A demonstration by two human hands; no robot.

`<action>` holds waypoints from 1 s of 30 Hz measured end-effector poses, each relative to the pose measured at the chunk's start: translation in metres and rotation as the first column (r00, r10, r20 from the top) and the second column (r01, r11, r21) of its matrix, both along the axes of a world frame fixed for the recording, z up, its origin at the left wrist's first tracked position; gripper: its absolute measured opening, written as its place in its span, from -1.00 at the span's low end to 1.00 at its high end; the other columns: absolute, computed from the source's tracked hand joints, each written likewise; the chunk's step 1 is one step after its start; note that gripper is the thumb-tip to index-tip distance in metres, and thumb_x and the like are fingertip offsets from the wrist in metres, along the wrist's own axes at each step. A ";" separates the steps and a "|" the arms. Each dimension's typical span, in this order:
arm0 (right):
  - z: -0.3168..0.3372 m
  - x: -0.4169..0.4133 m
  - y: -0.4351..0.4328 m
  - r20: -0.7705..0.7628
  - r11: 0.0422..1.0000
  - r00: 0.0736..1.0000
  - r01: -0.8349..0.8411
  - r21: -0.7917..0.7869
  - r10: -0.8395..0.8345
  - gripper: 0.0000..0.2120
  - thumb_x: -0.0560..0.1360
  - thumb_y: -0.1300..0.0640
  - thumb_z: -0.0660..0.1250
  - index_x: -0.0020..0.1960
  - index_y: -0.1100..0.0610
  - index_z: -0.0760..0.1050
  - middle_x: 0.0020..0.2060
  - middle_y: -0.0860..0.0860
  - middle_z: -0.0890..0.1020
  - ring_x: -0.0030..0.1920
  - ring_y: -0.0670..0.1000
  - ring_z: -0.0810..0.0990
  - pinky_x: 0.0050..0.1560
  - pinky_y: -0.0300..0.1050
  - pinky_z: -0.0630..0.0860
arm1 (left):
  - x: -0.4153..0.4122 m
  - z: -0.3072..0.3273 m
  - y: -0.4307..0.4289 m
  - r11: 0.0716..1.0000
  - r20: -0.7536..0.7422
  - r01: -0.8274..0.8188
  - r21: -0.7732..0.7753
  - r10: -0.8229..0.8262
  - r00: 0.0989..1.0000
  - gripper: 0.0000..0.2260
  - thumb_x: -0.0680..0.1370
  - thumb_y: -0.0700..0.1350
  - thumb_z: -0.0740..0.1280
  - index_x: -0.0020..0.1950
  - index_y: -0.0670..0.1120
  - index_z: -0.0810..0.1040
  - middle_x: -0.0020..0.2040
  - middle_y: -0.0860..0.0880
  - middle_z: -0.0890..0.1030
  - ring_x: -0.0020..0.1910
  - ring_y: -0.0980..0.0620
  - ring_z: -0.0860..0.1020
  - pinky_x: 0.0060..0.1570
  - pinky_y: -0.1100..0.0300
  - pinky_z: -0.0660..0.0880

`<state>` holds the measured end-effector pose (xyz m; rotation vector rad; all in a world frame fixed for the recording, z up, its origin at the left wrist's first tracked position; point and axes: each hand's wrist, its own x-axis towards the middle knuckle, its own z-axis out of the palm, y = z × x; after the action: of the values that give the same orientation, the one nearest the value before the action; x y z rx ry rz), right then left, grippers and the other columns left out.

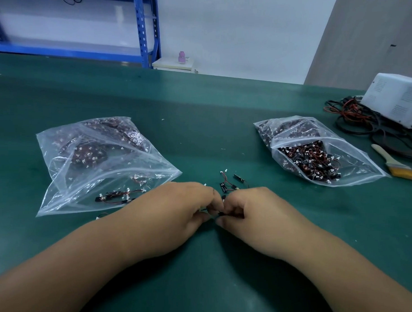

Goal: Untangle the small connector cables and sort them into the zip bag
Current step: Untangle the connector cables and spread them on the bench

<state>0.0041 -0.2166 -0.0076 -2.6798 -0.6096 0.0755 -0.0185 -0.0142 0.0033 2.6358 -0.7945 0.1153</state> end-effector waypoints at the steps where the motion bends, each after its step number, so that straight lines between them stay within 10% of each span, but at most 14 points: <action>1: 0.001 0.000 -0.001 -0.005 1.000 1.000 0.002 -0.004 -0.002 -0.86 0.39 -0.20 0.35 -0.26 -0.18 0.46 -0.39 -0.11 0.50 -0.32 -0.06 0.49 -0.30 -0.09 0.48 | 0.000 0.001 0.002 1.000 0.000 -0.010 -0.002 0.010 1.000 -0.75 0.53 -0.04 0.34 0.15 0.22 0.44 -0.05 0.39 0.48 -0.04 0.41 0.41 -0.04 0.57 0.26; 8: 0.013 0.023 -0.030 -0.081 0.950 0.962 0.271 0.157 -0.261 -0.91 0.31 -0.01 0.30 -0.23 -0.15 0.56 -0.40 -0.19 0.60 -0.48 -0.17 0.48 -0.38 -0.17 0.46 | 0.001 0.010 0.027 0.965 -0.020 -0.117 0.236 0.125 0.992 -0.54 0.30 0.42 0.27 0.09 0.25 0.31 0.00 0.32 0.43 -0.02 0.30 0.41 -0.04 0.34 0.39; 15: 0.011 0.031 -0.034 -0.311 0.755 0.873 0.483 0.443 -0.376 -0.89 0.40 0.31 0.22 -0.23 0.16 0.49 -0.46 0.08 0.63 -0.58 -0.01 0.48 -0.56 -0.24 0.33 | 0.007 0.010 0.027 0.957 -0.119 -0.113 0.269 0.149 0.982 -0.85 0.47 0.17 0.34 -0.03 0.21 0.42 -0.12 0.26 0.52 -0.12 0.30 0.48 -0.06 0.23 0.49; 22: 0.019 0.018 -0.018 -0.536 0.516 0.837 0.509 0.689 -0.110 -0.72 0.44 0.44 0.15 -0.26 0.13 0.49 -0.37 0.14 0.63 -0.47 0.04 0.55 -0.50 -0.17 0.42 | 0.009 0.005 0.018 0.985 -0.035 -0.098 0.142 0.104 0.994 -0.92 0.52 0.13 0.34 -0.08 0.24 0.44 -0.18 0.28 0.52 -0.13 0.33 0.46 -0.24 0.39 0.33; 30: 0.010 -0.006 0.003 -0.195 0.820 0.969 -0.015 0.572 0.154 -0.88 0.51 0.11 0.46 -0.19 0.07 0.58 -0.38 -0.14 0.56 -0.41 -0.21 0.42 -0.36 -0.36 0.35 | -0.003 0.006 0.000 0.951 0.014 -0.081 -0.299 0.090 0.996 -0.74 0.41 -0.04 0.52 -0.12 0.15 0.44 -0.19 0.26 0.59 -0.18 0.14 0.55 -0.24 0.30 0.45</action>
<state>-0.0018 -0.2136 0.0023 -2.0247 -0.5668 0.1975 -0.0216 -0.0141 0.0096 2.3846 -0.6168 0.2743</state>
